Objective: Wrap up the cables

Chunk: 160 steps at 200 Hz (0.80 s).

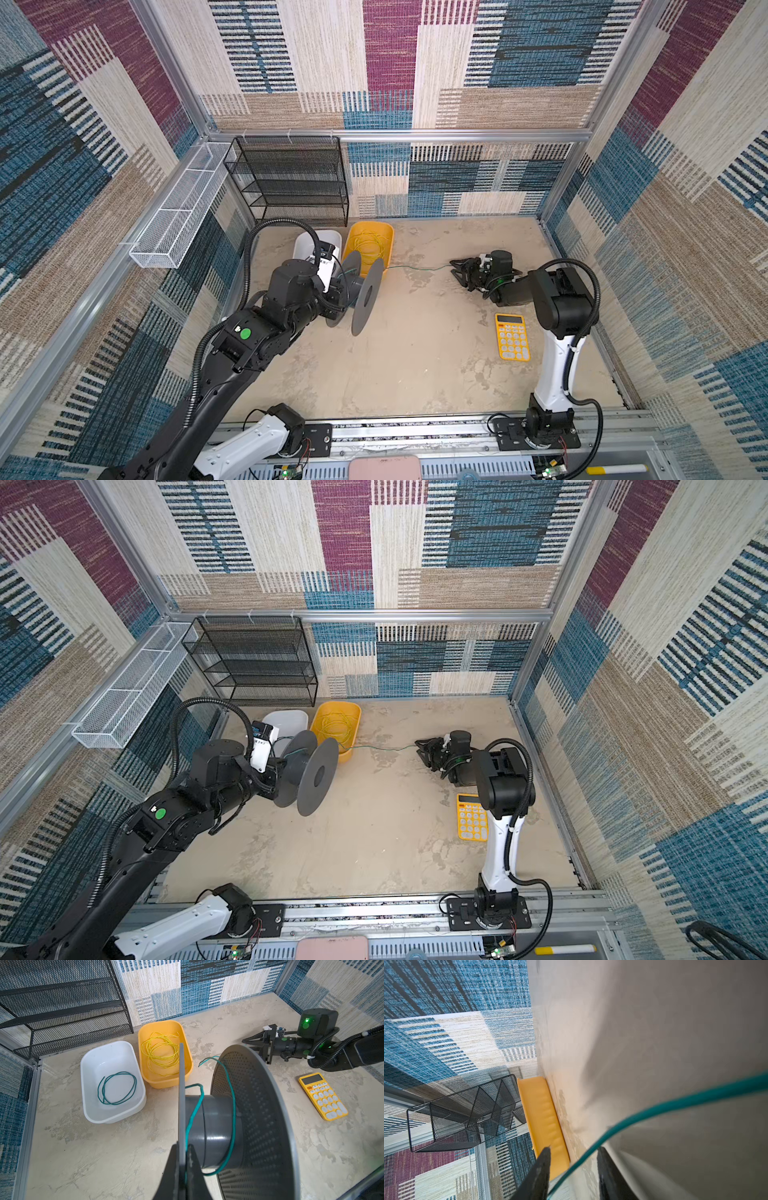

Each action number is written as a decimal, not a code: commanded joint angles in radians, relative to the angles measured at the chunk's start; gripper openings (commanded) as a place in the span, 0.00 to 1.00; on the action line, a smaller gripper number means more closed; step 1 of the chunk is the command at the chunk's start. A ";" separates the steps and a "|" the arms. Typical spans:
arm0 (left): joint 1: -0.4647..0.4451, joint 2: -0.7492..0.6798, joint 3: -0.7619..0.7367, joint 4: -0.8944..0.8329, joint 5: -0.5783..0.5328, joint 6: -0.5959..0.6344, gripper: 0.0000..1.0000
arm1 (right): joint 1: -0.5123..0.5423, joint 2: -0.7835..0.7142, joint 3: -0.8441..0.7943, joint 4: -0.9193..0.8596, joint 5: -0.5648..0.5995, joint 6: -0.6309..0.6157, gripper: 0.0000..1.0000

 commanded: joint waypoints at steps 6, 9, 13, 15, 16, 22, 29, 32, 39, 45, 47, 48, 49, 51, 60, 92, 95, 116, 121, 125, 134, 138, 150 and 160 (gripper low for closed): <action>0.001 -0.012 0.011 0.043 -0.024 -0.019 0.00 | -0.002 -0.014 0.025 -0.002 0.041 -0.056 0.19; 0.000 -0.013 0.012 0.041 -0.025 -0.018 0.00 | -0.003 -0.016 0.026 -0.002 0.042 -0.059 0.17; 0.001 -0.015 0.012 0.040 -0.026 -0.016 0.00 | -0.003 -0.018 0.030 -0.005 0.042 -0.066 0.14; 0.001 -0.017 0.014 0.039 -0.026 -0.016 0.00 | -0.003 -0.021 0.031 -0.009 0.042 -0.070 0.13; 0.001 -0.017 0.013 0.039 -0.027 -0.017 0.00 | -0.003 -0.022 0.033 -0.011 0.042 -0.072 0.12; 0.001 -0.019 0.016 0.035 -0.031 -0.017 0.00 | -0.003 -0.031 0.039 -0.030 0.052 -0.086 0.08; 0.001 -0.022 0.018 0.033 -0.034 -0.015 0.00 | -0.004 -0.042 0.044 -0.049 0.066 -0.107 0.06; 0.001 -0.025 0.020 0.031 -0.034 -0.014 0.00 | -0.004 -0.047 0.047 -0.058 0.072 -0.116 0.04; 0.002 -0.031 0.021 0.030 -0.039 -0.012 0.00 | -0.005 -0.060 0.055 -0.076 0.080 -0.132 0.02; 0.002 -0.036 0.025 0.026 -0.045 -0.012 0.00 | -0.005 -0.069 0.062 -0.088 0.085 -0.148 0.00; 0.003 -0.039 0.025 0.025 -0.045 -0.012 0.00 | -0.005 -0.071 0.064 -0.093 0.086 -0.153 0.00; 0.002 -0.040 0.026 0.025 -0.045 -0.012 0.00 | -0.005 -0.074 0.066 -0.095 0.087 -0.155 0.00; 0.002 -0.042 0.027 0.024 -0.046 -0.012 0.00 | -0.005 -0.076 0.067 -0.098 0.088 -0.160 0.00; 0.001 -0.045 0.028 0.024 -0.046 -0.012 0.00 | -0.005 -0.079 0.070 -0.105 0.092 -0.164 0.00; 0.001 -0.062 0.033 0.022 -0.047 -0.011 0.00 | -0.005 -0.100 0.080 -0.136 0.115 -0.195 0.00; 0.003 -0.098 0.084 -0.003 -0.026 -0.016 0.00 | -0.002 -0.159 0.142 -0.275 0.263 -0.365 0.00; 0.003 -0.098 0.092 -0.005 -0.022 -0.018 0.00 | -0.002 -0.162 0.145 -0.285 0.274 -0.379 0.00; 0.003 -0.094 0.155 -0.014 -0.004 -0.036 0.00 | 0.007 -0.181 0.145 -0.311 0.338 -0.452 0.00; 0.003 -0.093 0.169 -0.012 -0.002 -0.043 0.00 | 0.012 -0.187 0.141 -0.316 0.352 -0.466 0.00; 0.003 -0.093 0.178 -0.007 -0.001 -0.042 0.00 | 0.016 -0.193 0.135 -0.317 0.365 -0.476 0.00; 0.003 -0.086 0.204 -0.002 -0.009 -0.047 0.00 | 0.025 -0.205 0.123 -0.317 0.393 -0.496 0.00; 0.003 -0.082 0.215 -0.001 -0.009 -0.047 0.00 | 0.027 -0.210 0.116 -0.319 0.404 -0.502 0.00; 0.003 -0.066 0.257 -0.004 -0.009 -0.043 0.00 | 0.027 -0.214 0.103 -0.311 0.417 -0.508 0.00; 0.003 -0.057 0.282 0.000 0.009 -0.042 0.00 | 0.027 -0.207 0.112 -0.325 0.441 -0.526 0.00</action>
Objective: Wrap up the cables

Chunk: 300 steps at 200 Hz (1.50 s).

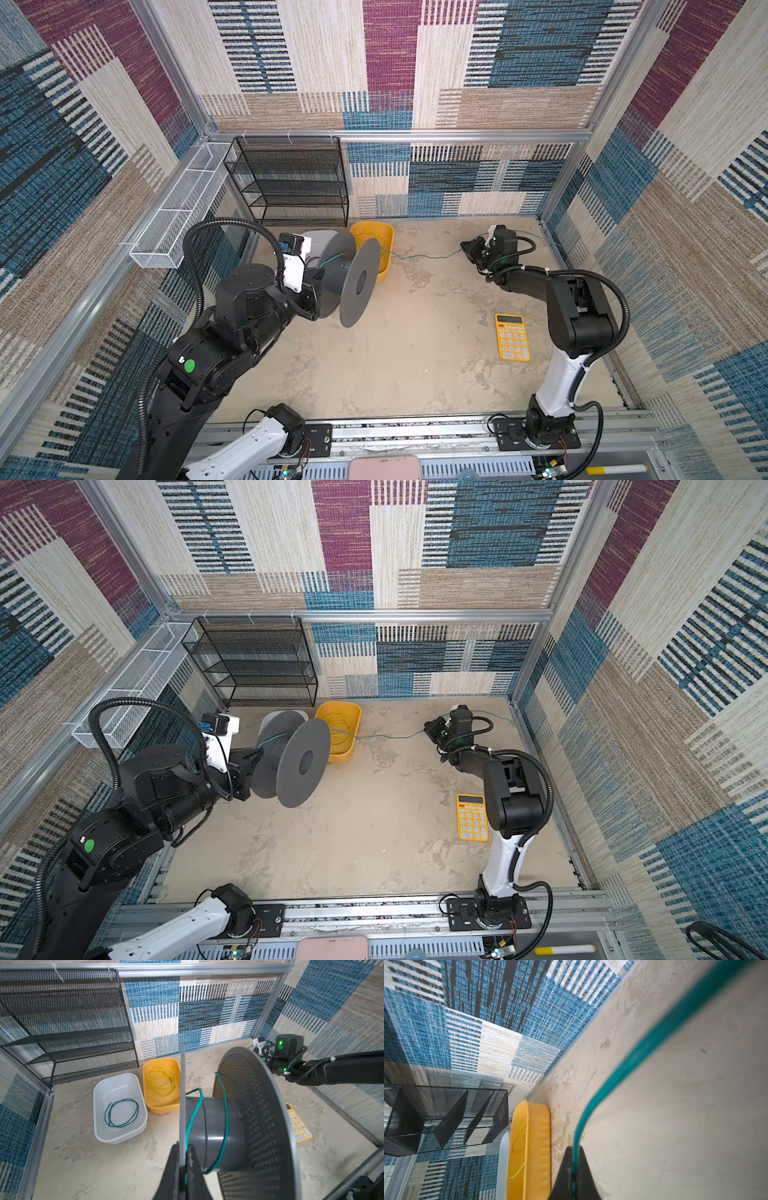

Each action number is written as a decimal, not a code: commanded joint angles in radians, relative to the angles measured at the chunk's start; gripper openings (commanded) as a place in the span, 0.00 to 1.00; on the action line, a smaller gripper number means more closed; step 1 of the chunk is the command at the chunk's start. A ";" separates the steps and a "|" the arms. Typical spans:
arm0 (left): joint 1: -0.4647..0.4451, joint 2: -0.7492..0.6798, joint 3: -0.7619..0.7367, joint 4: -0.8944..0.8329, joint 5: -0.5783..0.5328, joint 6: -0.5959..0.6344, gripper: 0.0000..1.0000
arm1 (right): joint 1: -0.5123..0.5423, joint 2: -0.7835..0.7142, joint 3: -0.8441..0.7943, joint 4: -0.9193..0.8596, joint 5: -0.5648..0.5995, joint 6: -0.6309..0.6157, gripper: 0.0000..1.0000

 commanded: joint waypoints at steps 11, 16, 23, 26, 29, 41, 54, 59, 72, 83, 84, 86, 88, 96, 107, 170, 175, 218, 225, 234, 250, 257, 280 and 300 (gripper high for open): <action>0.002 0.028 0.086 0.060 0.009 -0.036 0.00 | -0.003 0.004 0.005 -0.046 0.141 -0.102 0.00; 0.001 0.032 0.096 0.056 0.015 -0.036 0.00 | -0.004 0.004 0.007 -0.048 0.151 -0.106 0.00; 0.002 0.038 0.108 0.051 0.016 -0.035 0.00 | -0.003 0.004 0.010 -0.052 0.161 -0.113 0.00; 0.002 0.040 0.111 0.049 0.016 -0.038 0.00 | -0.003 0.004 0.012 -0.054 0.164 -0.116 0.00; 0.002 0.040 0.114 0.048 0.017 -0.040 0.00 | -0.003 0.005 0.013 -0.057 0.171 -0.118 0.00; 0.003 0.037 0.118 0.049 0.013 -0.037 0.00 | -0.006 0.009 0.017 -0.062 0.172 -0.123 0.00; 0.003 0.032 0.123 0.051 0.007 -0.036 0.00 | -0.007 0.013 0.021 -0.069 0.177 -0.127 0.00; 0.003 0.033 0.126 0.049 0.002 -0.037 0.00 | -0.007 0.013 0.020 -0.068 0.177 -0.130 0.00; 0.004 0.034 0.125 0.055 0.003 -0.035 0.00 | -0.006 0.012 0.017 -0.067 0.176 -0.134 0.00; 0.003 0.040 0.126 0.059 -0.005 -0.043 0.00 | -0.002 0.013 0.013 -0.063 0.173 -0.135 0.00; 0.003 0.040 0.124 0.061 -0.005 -0.043 0.00 | -0.002 0.014 0.013 -0.063 0.172 -0.135 0.00; 0.003 0.040 0.123 0.065 -0.004 -0.042 0.00 | -0.001 0.013 0.012 -0.063 0.170 -0.135 0.00; 0.003 0.041 0.121 0.068 -0.004 -0.040 0.00 | -0.001 0.012 0.012 -0.064 0.167 -0.137 0.00; 0.003 0.049 0.119 0.078 -0.005 -0.040 0.00 | 0.006 0.007 0.007 -0.065 0.165 -0.138 0.00; 0.005 0.068 0.114 0.097 -0.007 -0.044 0.00 | 0.022 -0.006 -0.005 -0.059 0.171 -0.144 0.00; 0.070 0.163 0.094 0.286 0.007 -0.155 0.00 | 0.188 -0.109 -0.096 -0.056 0.308 -0.219 0.00; 0.081 0.171 0.096 0.302 0.000 -0.166 0.00 | 0.203 -0.116 -0.103 -0.056 0.322 -0.227 0.00; 0.118 0.276 0.123 0.419 -0.114 -0.226 0.00 | 0.387 -0.187 -0.140 -0.070 0.423 -0.297 0.00; 0.118 0.295 0.125 0.439 -0.135 -0.226 0.00 | 0.419 -0.203 -0.147 -0.071 0.430 -0.301 0.00; 0.118 0.320 0.131 0.457 -0.166 -0.232 0.00 | 0.464 -0.227 -0.150 -0.076 0.452 -0.316 0.00; 0.118 0.363 0.136 0.493 -0.205 -0.231 0.00 | 0.538 -0.272 -0.151 -0.091 0.488 -0.334 0.00; 0.116 0.380 0.138 0.507 -0.222 -0.227 0.00 | 0.567 -0.295 -0.153 -0.095 0.496 -0.339 0.00; 0.112 0.422 0.132 0.543 -0.260 -0.212 0.00 | 0.668 -0.383 -0.151 -0.130 0.550 -0.375 0.00; 0.107 0.445 0.117 0.567 -0.309 -0.184 0.00 | 0.731 -0.473 -0.150 -0.167 0.571 -0.397 0.00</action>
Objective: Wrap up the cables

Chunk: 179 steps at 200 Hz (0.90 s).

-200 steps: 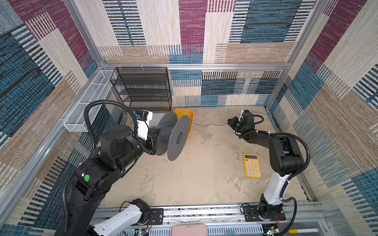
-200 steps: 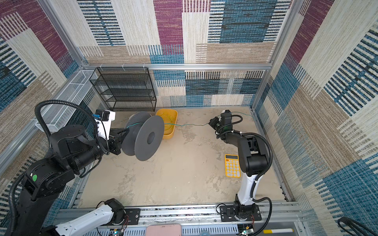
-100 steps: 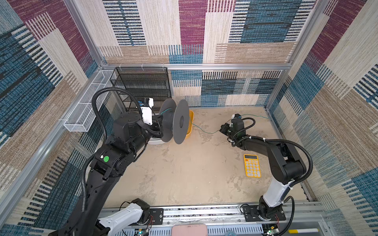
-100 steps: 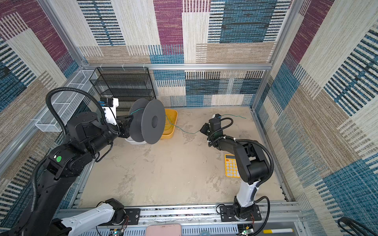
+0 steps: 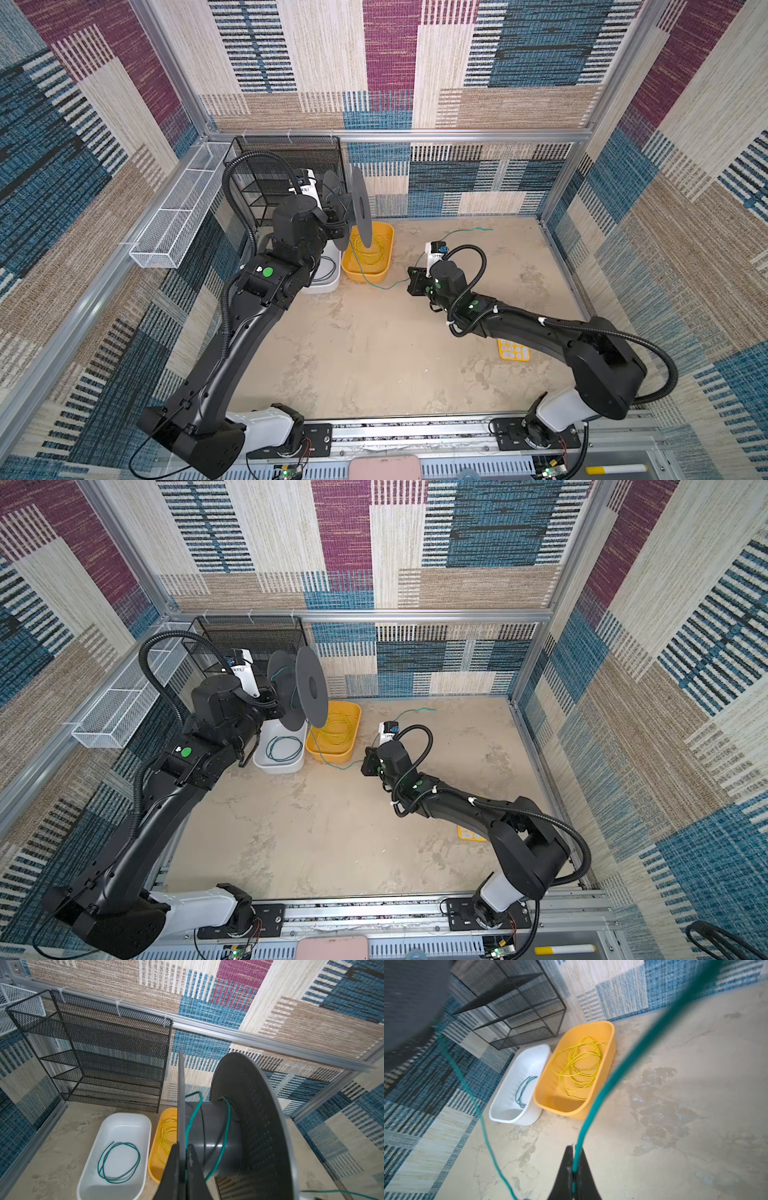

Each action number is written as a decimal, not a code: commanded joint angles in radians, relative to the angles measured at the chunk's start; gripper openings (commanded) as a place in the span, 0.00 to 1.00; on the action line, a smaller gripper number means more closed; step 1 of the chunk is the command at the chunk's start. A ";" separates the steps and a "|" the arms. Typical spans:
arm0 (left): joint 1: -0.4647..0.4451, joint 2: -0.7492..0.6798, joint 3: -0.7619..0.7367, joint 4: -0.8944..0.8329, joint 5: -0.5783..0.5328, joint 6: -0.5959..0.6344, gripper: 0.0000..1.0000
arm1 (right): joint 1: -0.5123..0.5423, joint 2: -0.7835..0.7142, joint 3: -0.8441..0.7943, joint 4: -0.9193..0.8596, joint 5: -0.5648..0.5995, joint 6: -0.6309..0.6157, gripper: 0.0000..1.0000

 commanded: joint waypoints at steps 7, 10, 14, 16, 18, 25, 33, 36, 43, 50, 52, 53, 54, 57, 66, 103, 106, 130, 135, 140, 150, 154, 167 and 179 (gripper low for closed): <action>-0.006 0.026 -0.010 0.154 -0.088 0.010 0.00 | 0.074 -0.111 0.008 -0.044 0.065 -0.061 0.00; -0.008 0.030 -0.009 0.154 -0.090 0.014 0.00 | 0.085 -0.125 0.013 -0.051 0.072 -0.066 0.00; -0.010 0.037 -0.011 0.157 -0.094 0.021 0.00 | 0.098 -0.141 0.022 -0.063 0.079 -0.075 0.00; -0.012 0.038 -0.011 0.157 -0.097 0.027 0.00 | 0.105 -0.148 0.027 -0.071 0.082 -0.078 0.00; -0.014 0.043 -0.010 0.158 -0.100 0.030 0.00 | 0.109 -0.156 0.032 -0.076 0.084 -0.080 0.00; -0.023 0.053 -0.010 0.160 -0.114 0.049 0.00 | 0.126 -0.185 0.052 -0.089 0.087 -0.092 0.00; -0.033 0.064 -0.011 0.166 -0.131 0.077 0.00 | 0.141 -0.215 0.071 -0.100 0.093 -0.106 0.00; -0.036 0.067 -0.012 0.166 -0.136 0.085 0.00 | 0.143 -0.222 0.078 -0.104 0.092 -0.107 0.00; -0.041 0.074 -0.015 0.166 -0.143 0.098 0.00 | 0.143 -0.245 0.099 -0.116 0.085 -0.111 0.00; -0.048 0.079 -0.020 0.170 -0.152 0.108 0.00 | 0.143 -0.260 0.123 -0.126 0.082 -0.121 0.00; -0.050 0.081 -0.022 0.172 -0.156 0.113 0.00 | 0.144 -0.263 0.128 -0.128 0.081 -0.121 0.00; -0.051 0.082 -0.023 0.173 -0.159 0.115 0.00 | 0.144 -0.264 0.131 -0.129 0.080 -0.122 0.00; -0.052 0.083 -0.024 0.174 -0.160 0.117 0.00 | 0.144 -0.268 0.134 -0.130 0.080 -0.123 0.00; -0.055 0.084 -0.027 0.177 -0.166 0.124 0.00 | 0.143 -0.273 0.142 -0.130 0.077 -0.124 0.00; -0.061 0.091 -0.033 0.181 -0.177 0.139 0.00 | 0.143 -0.284 0.165 -0.130 0.069 -0.130 0.00; -0.066 0.122 -0.067 0.187 -0.181 0.143 0.00 | 0.141 -0.285 0.273 -0.134 -0.037 -0.098 0.00; -0.067 0.127 -0.068 0.188 -0.180 0.143 0.00 | 0.140 -0.282 0.283 -0.136 -0.047 -0.090 0.00; -0.072 0.163 -0.070 0.188 -0.182 0.128 0.00 | 0.140 -0.252 0.328 -0.133 -0.155 -0.026 0.00; -0.073 0.167 -0.070 0.190 -0.182 0.122 0.00 | 0.142 -0.247 0.330 -0.130 -0.176 -0.013 0.00; -0.072 0.171 -0.069 0.193 -0.179 0.118 0.00 | 0.142 -0.242 0.326 -0.122 -0.197 0.004 0.00; -0.072 0.179 -0.063 0.194 -0.174 0.110 0.00 | 0.141 -0.236 0.314 -0.105 -0.233 0.037 0.00; -0.073 0.182 -0.059 0.194 -0.171 0.108 0.00 | 0.141 -0.236 0.309 -0.099 -0.245 0.044 0.00; -0.077 0.200 -0.047 0.183 -0.163 0.110 0.00 | 0.141 -0.238 0.302 -0.084 -0.254 0.060 0.00; -0.083 0.213 -0.046 0.173 -0.149 0.122 0.00 | 0.139 -0.246 0.324 -0.091 -0.236 0.042 0.00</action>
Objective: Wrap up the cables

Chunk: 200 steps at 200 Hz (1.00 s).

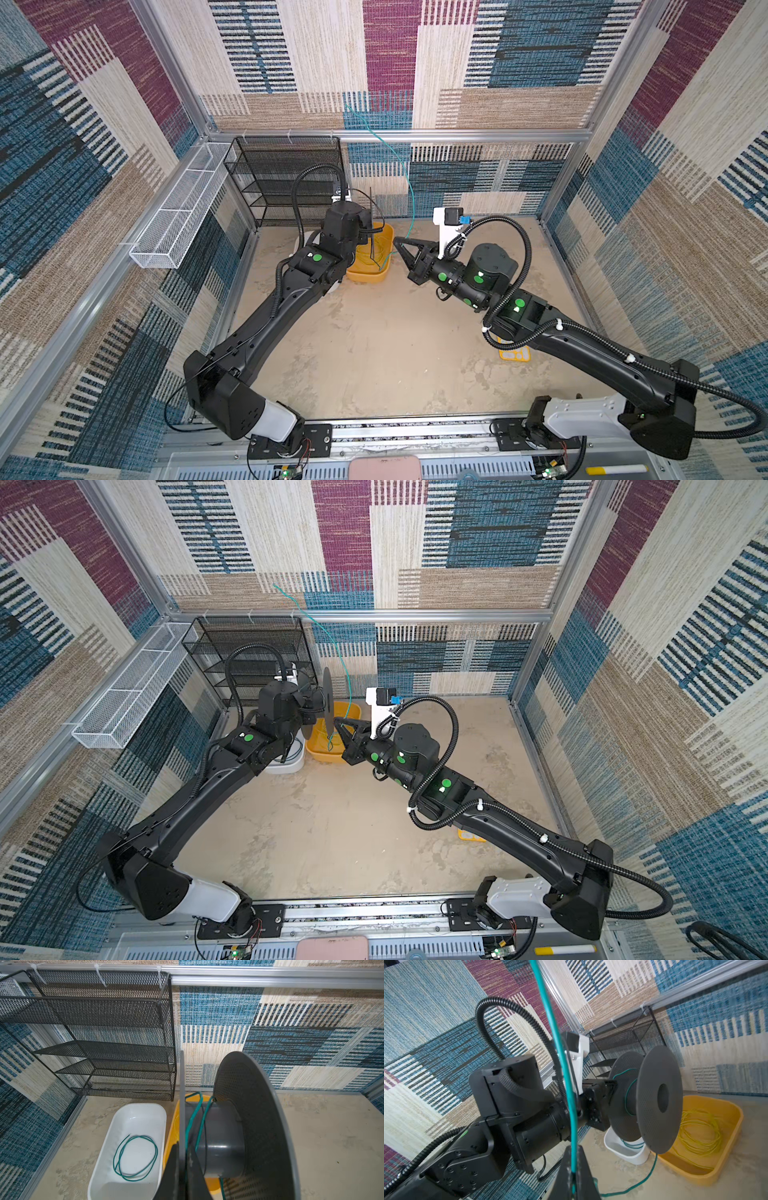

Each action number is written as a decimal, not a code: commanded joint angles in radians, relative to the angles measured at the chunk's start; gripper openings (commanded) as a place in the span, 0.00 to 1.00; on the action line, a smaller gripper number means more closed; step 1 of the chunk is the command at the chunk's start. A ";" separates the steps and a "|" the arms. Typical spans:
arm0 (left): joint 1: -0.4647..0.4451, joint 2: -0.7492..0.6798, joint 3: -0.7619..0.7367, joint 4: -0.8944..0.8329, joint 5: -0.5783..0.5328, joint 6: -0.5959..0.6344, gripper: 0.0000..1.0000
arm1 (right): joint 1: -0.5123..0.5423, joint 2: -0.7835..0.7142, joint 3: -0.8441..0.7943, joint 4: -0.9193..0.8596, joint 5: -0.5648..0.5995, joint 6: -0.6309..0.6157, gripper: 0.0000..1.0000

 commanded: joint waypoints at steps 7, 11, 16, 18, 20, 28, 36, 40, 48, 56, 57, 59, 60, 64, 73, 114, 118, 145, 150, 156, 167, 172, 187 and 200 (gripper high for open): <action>-0.012 0.021 0.010 0.066 0.024 0.016 0.00 | -0.016 -0.015 0.033 0.052 -0.053 0.029 0.00; -0.015 0.021 0.005 0.065 0.030 0.019 0.00 | -0.031 -0.017 0.042 0.052 -0.062 0.035 0.00; -0.019 0.019 -0.002 0.065 0.039 0.023 0.00 | -0.053 -0.018 0.050 0.052 -0.077 0.046 0.00; -0.020 0.018 -0.005 0.066 0.044 0.025 0.00 | -0.063 -0.018 0.054 0.053 -0.083 0.050 0.00; -0.021 0.017 -0.010 0.066 0.050 0.026 0.00 | -0.073 -0.018 0.058 0.053 -0.092 0.056 0.00; -0.026 0.010 -0.026 0.066 0.066 0.033 0.00 | -0.119 -0.014 0.072 0.059 -0.121 0.069 0.00; -0.033 0.004 -0.041 0.063 0.078 0.043 0.00 | -0.146 -0.003 0.099 0.050 -0.126 0.062 0.00; -0.038 -0.001 -0.050 0.061 0.083 0.049 0.00 | -0.156 0.003 0.112 0.044 -0.128 0.056 0.00; -0.046 -0.015 -0.068 0.063 0.098 0.064 0.00 | -0.182 0.013 0.134 0.045 -0.143 0.058 0.00; -0.054 -0.029 -0.090 0.063 0.113 0.079 0.00 | -0.214 0.022 0.150 0.049 -0.161 0.072 0.00; -0.056 -0.030 -0.092 0.064 0.113 0.081 0.00 | -0.217 0.023 0.153 0.049 -0.163 0.074 0.00; -0.058 -0.035 -0.097 0.065 0.117 0.084 0.00 | -0.228 0.027 0.157 0.050 -0.168 0.077 0.00; -0.060 -0.037 -0.100 0.065 0.118 0.086 0.00 | -0.233 0.027 0.159 0.050 -0.173 0.080 0.00; -0.063 -0.043 -0.110 0.064 0.128 0.093 0.00 | -0.252 0.034 0.167 0.053 -0.188 0.089 0.00; -0.071 -0.057 -0.126 0.049 0.150 0.097 0.00 | -0.287 0.051 0.186 0.057 -0.209 0.101 0.00; -0.138 -0.140 -0.221 -0.008 0.181 0.161 0.00 | -0.457 0.138 0.266 0.079 -0.265 0.154 0.00; -0.147 -0.148 -0.229 -0.016 0.178 0.168 0.00 | -0.474 0.149 0.278 0.078 -0.269 0.155 0.00; -0.207 -0.201 -0.299 -0.077 0.148 0.189 0.00 | -0.567 0.241 0.402 0.052 -0.300 0.169 0.00; -0.218 -0.208 -0.314 -0.085 0.147 0.191 0.00 | -0.574 0.263 0.430 0.035 -0.302 0.165 0.00; -0.230 -0.219 -0.331 -0.095 0.141 0.192 0.00 | -0.584 0.286 0.455 0.026 -0.310 0.166 0.00; -0.250 -0.235 -0.363 -0.109 0.138 0.189 0.00 | -0.598 0.326 0.498 0.002 -0.315 0.163 0.00; -0.258 -0.240 -0.375 -0.119 0.133 0.182 0.00 | -0.606 0.338 0.510 -0.001 -0.316 0.165 0.00; -0.281 -0.249 -0.410 -0.138 0.142 0.162 0.00 | -0.627 0.373 0.539 -0.012 -0.315 0.161 0.00; -0.298 -0.244 -0.418 -0.179 0.133 0.148 0.00 | -0.649 0.396 0.555 -0.014 -0.319 0.170 0.00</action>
